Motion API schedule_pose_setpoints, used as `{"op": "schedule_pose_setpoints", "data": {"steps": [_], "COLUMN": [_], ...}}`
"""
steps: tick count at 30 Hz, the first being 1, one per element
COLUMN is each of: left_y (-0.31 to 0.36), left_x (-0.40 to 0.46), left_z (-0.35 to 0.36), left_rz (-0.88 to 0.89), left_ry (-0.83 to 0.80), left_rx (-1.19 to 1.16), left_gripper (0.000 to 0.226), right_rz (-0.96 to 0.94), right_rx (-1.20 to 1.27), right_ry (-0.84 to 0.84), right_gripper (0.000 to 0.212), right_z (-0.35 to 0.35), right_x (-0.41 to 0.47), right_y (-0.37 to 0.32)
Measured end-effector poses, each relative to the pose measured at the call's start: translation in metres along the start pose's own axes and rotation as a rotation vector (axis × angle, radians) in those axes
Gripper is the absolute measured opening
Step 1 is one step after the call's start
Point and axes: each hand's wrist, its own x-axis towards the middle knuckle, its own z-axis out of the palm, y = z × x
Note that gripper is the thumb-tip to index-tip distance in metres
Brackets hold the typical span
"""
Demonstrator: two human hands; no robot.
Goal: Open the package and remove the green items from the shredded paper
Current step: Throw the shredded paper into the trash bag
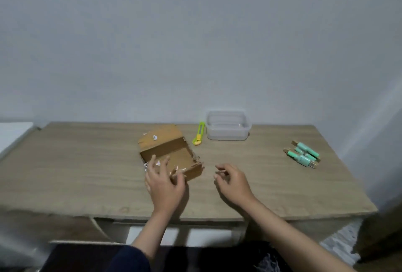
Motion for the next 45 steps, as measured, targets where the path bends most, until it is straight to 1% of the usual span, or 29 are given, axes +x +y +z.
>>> {"op": "schedule_pose_setpoints", "data": {"steps": [2, 3, 6, 8, 11, 14, 17, 21, 25, 29, 31, 33, 38, 40, 42, 45], "left_y": [-0.02, -0.029, -0.059, -0.071, -0.078, -0.102, -0.133, -0.169, -0.193, -0.204, -0.208, -0.211, -0.228, -0.234, -0.238, -0.239], "left_x": [0.01, 0.015, 0.03, 0.039, 0.051, 0.063, 0.074, 0.084, 0.096, 0.105, 0.106, 0.106, 0.109, 0.113, 0.116, 0.118], "left_z": [-0.014, -0.021, -0.034, -0.043, -0.065, -0.089, -0.112, -0.136, -0.15, -0.156, -0.159, -0.163, -0.179, -0.185, -0.187, -0.188], "left_rz": [-0.133, -0.176, -0.203, -0.189, -0.136, -0.101, -0.125, -0.16, -0.168, -0.171, -0.18, -0.193, -0.226, -0.238, -0.245, -0.257], "left_ry": [-0.049, -0.105, -0.306, -0.355, -0.345, -0.313, -0.28, -0.218, -0.184, -0.216, -0.215, -0.197, -0.156, -0.128, -0.109, -0.106], "left_rx": [0.086, 0.101, 0.015, -0.051, -0.089, -0.081, -0.056, -0.049, -0.035, -0.061, -0.057, -0.032, 0.053, 0.059, 0.065, 0.059], "left_gripper": [0.064, 0.069, 0.076, 0.072, 0.059, 0.059, 0.062, 0.071, 0.081, 0.078, 0.077, 0.078, 0.085, 0.085, 0.084, 0.082], "right_rz": [0.083, 0.128, 0.232, 0.268, 0.282, 0.29, 0.274, 0.284, 0.281, 0.224, 0.184, 0.141, 0.034, -0.034, -0.114, -0.168], "right_rx": [0.119, 0.175, 0.272, 0.286, 0.298, 0.301, 0.331, 0.362, 0.291, 0.131, 0.056, -0.034, -0.208, -0.297, -0.394, -0.4], "right_ry": [-0.039, -0.046, -0.062, -0.099, -0.169, -0.218, -0.24, -0.19, -0.098, -0.064, -0.097, -0.182, -0.34, -0.388, -0.401, -0.336], "right_gripper": [0.037, 0.041, 0.048, 0.052, 0.052, 0.05, 0.037, 0.021, 0.019, 0.026, 0.034, 0.043, 0.059, 0.055, 0.043, 0.028], "right_z": [0.023, 0.033, 0.054, 0.065, 0.083, 0.105, 0.136, 0.17, 0.196, 0.212, 0.222, 0.233, 0.258, 0.266, 0.272, 0.273], "right_x": [0.019, 0.028, 0.052, 0.062, 0.069, 0.069, 0.072, 0.09, 0.125, 0.175, 0.202, 0.222, 0.246, 0.25, 0.25, 0.24], "right_y": [-0.015, -0.021, -0.039, -0.05, -0.064, -0.085, -0.103, -0.117, -0.116, -0.119, -0.117, -0.113, -0.11, -0.107, -0.104, -0.103]}}
